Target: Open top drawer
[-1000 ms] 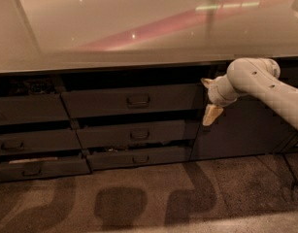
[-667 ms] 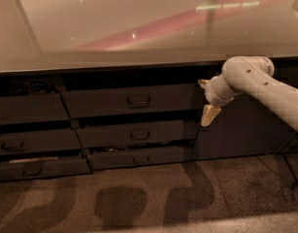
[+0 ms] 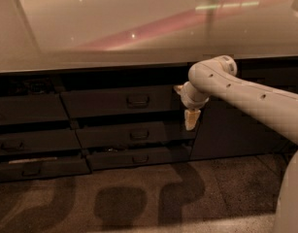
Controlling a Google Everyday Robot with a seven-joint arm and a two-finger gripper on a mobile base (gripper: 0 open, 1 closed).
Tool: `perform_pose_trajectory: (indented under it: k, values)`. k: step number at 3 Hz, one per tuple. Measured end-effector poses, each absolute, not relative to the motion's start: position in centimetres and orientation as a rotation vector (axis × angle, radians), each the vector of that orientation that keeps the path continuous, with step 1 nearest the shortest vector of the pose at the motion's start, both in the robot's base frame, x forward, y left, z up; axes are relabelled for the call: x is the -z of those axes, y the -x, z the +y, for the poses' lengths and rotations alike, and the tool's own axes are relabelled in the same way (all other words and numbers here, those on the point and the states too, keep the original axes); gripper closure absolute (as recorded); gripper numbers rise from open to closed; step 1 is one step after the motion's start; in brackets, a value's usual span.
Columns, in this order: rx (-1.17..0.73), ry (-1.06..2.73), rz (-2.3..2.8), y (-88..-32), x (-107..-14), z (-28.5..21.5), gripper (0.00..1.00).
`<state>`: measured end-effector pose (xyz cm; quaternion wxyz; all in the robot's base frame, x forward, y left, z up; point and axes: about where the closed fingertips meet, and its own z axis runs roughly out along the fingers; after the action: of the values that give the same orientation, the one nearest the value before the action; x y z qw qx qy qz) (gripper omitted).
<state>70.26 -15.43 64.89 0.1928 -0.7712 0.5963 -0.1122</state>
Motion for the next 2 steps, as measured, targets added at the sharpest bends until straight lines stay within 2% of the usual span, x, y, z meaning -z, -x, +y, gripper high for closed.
perform_pose_trajectory:
  k: [1, 2]
  values:
    - [0.315, 2.164, 1.673, -70.26, -64.89, -15.43, 0.00]
    - [0.394, 2.145, 1.612, -70.05, -65.01, -15.50, 0.00]
